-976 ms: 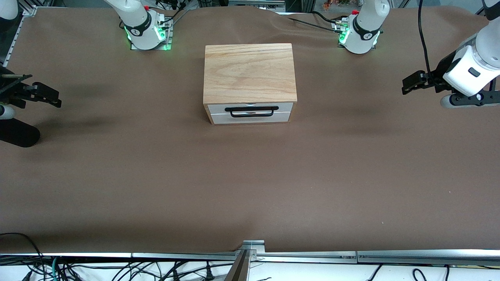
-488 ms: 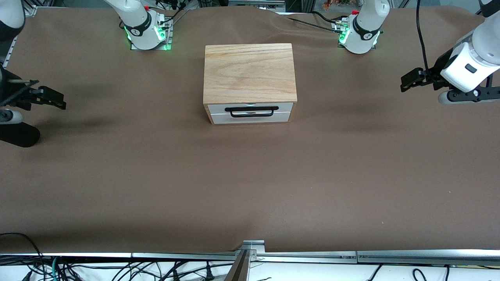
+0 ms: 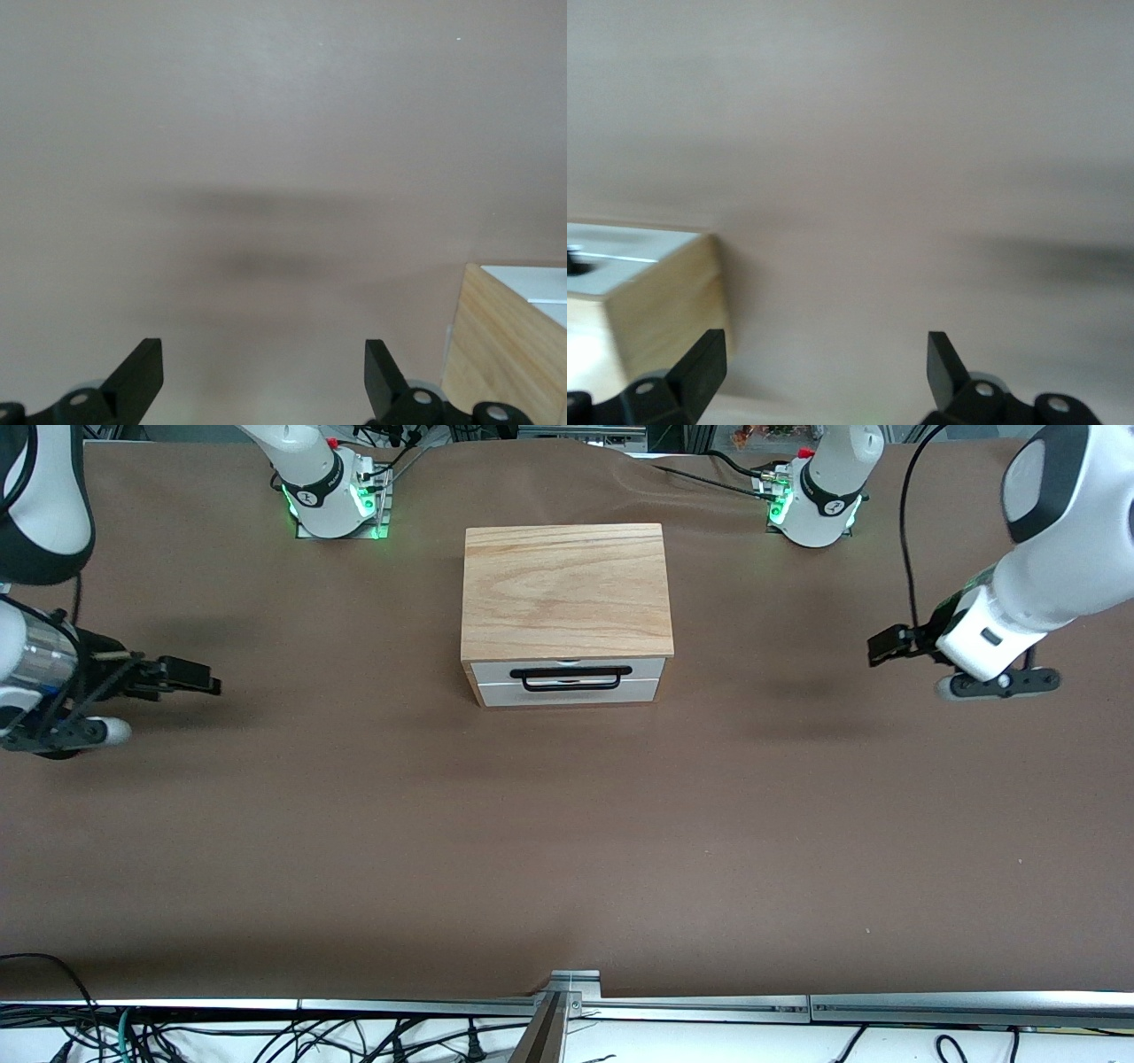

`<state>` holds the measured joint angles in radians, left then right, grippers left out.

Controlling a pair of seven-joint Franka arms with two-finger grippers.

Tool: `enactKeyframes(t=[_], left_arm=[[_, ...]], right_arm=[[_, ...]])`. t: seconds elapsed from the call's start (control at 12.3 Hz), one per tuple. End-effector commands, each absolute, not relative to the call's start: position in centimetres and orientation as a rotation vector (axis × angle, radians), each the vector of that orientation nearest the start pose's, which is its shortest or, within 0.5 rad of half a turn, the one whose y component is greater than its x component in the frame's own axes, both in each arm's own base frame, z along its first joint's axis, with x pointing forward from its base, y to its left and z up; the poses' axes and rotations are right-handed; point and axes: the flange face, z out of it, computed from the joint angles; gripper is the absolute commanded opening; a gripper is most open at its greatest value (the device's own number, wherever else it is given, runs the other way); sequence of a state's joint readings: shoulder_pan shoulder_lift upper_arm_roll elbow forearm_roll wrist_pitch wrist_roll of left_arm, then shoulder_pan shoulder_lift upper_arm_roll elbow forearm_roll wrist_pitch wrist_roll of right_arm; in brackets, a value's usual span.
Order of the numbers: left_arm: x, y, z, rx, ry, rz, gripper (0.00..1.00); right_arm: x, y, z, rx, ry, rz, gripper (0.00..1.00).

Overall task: Pull top drawer with both arms simultaneously
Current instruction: 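Move the left gripper and the right gripper toward the drawer handle ends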

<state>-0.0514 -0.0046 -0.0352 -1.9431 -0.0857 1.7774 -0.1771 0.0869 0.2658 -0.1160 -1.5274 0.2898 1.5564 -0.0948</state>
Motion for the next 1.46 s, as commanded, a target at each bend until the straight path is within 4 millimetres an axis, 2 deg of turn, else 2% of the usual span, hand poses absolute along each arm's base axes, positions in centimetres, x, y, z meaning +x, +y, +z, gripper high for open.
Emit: enactKeyframes(t=[0.0, 0.16, 0.33, 0.41, 0.49, 0.65, 0.98, 1.06, 1.22, 1.38], left_arm=[[53.5, -6.6, 41.9, -3.221, -0.164, 0.250, 1.00], [53.5, -8.1, 37.8, -3.229, -0.137, 0.176, 1.00], [53.4, -12.0, 34.9, -3.263, -0.055, 0.156, 1.00], [53.5, -12.8, 33.3, -3.329, -0.132, 0.172, 1.00], [53.7, -13.4, 32.0, -3.409, -0.186, 0.195, 1.00], [53.8, -13.9, 29.5, -3.611, -0.142, 0.243, 1.00], [52.8, -15.2, 24.7, -4.049, -0.026, 0.135, 1.00], [52.6, -15.9, 23.4, -4.160, -0.006, 0.057, 1.00], [51.8, -18.0, 21.4, -4.307, 0.079, -0.056, 1.00], [50.7, -21.0, 20.1, -4.447, 0.063, -0.120, 1.00]], right_arm=[[62.3, 3.3, 46.3, -2.676, 0.012, 0.303, 1.00], [62.7, 4.6, 43.2, -2.487, 0.063, 0.266, 1.00], [61.9, 5.9, 38.5, -2.308, 0.120, 0.185, 1.00], [61.1, 7.8, 36.4, -2.230, 0.107, 0.167, 1.00], [60.3, 8.6, 34.5, -2.146, 0.117, 0.136, 1.00], [58.9, 10.7, 30.6, -2.003, 0.079, 0.085, 1.00], [57.3, 17.5, 24.9, -1.844, 0.011, 0.035, 1.00], [56.7, 19.9, 23.7, -1.791, -0.014, 0.013, 1.00], [55.5, 23.6, 21.8, -1.716, -0.016, -0.004, 1.00], [54.4, 26.4, 19.8, -1.674, -0.066, -0.069, 1.00]])
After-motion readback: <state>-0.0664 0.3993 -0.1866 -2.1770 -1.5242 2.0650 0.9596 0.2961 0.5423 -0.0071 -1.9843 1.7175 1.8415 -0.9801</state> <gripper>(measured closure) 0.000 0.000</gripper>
